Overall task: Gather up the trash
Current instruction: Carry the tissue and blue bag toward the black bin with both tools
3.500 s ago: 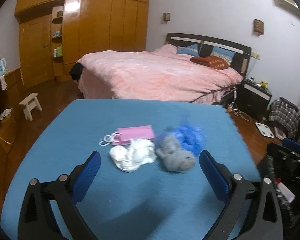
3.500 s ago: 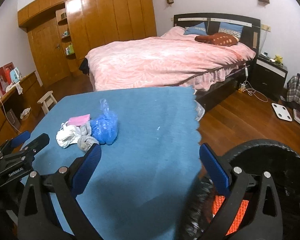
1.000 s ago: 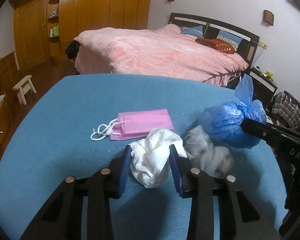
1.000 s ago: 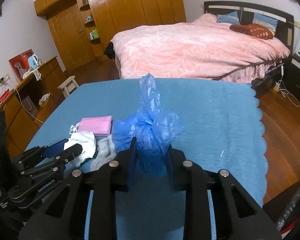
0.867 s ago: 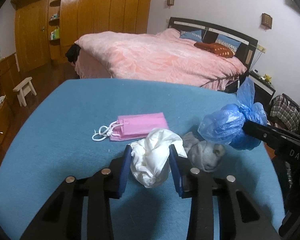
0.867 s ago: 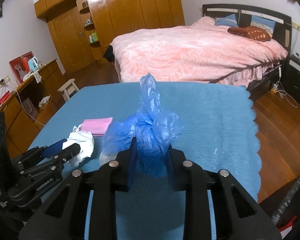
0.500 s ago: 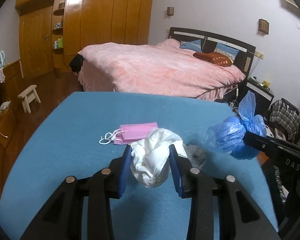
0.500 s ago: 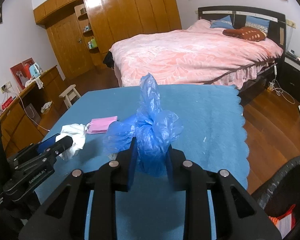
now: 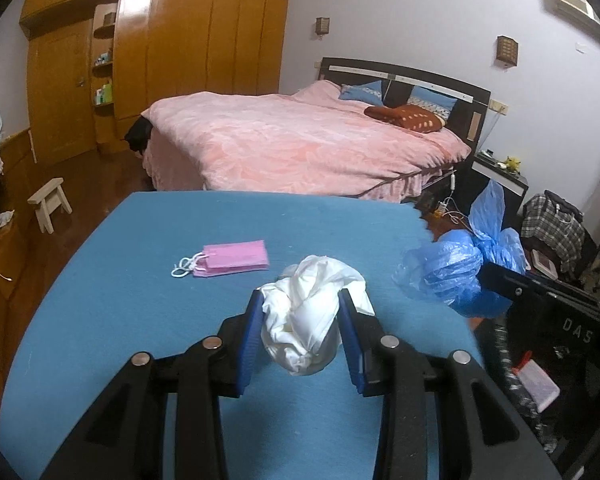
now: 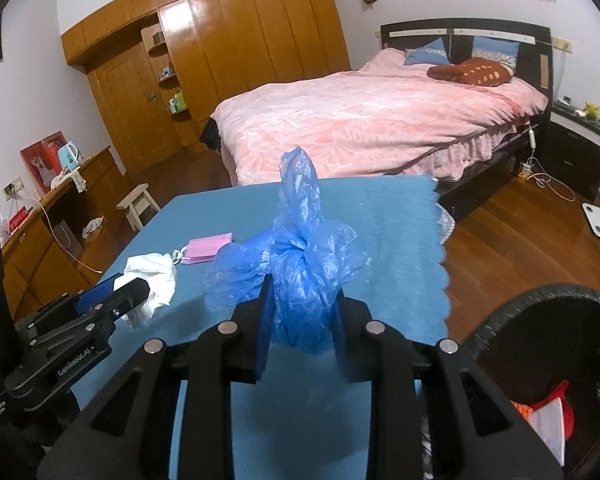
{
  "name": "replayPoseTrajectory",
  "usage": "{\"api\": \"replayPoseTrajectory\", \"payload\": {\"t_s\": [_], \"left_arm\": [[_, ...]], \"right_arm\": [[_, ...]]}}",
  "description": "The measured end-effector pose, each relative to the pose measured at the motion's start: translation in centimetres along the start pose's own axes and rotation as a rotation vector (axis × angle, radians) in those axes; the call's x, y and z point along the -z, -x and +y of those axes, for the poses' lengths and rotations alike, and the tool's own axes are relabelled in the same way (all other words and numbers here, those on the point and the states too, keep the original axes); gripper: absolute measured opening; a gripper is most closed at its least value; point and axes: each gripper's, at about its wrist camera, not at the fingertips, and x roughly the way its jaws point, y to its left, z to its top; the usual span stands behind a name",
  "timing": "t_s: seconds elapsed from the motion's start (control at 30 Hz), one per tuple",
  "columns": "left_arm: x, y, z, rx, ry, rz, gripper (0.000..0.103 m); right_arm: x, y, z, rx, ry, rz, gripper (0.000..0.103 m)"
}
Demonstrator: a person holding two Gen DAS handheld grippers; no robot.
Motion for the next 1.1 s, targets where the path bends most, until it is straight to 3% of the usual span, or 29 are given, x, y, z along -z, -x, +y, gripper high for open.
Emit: {"api": "replayPoseTrajectory", "payload": {"t_s": [0.47, 1.1], "left_arm": [[0.2, 3.5, -6.8, 0.097, -0.070, -0.021, 0.037], [0.9, 4.9, -15.5, 0.228, -0.179, -0.026, 0.037]], "right_arm": [[2.1, 7.5, -3.3, 0.059, -0.015, -0.034, 0.025], [4.6, 15.6, -10.4, 0.193, -0.093, -0.104, 0.025]]}}
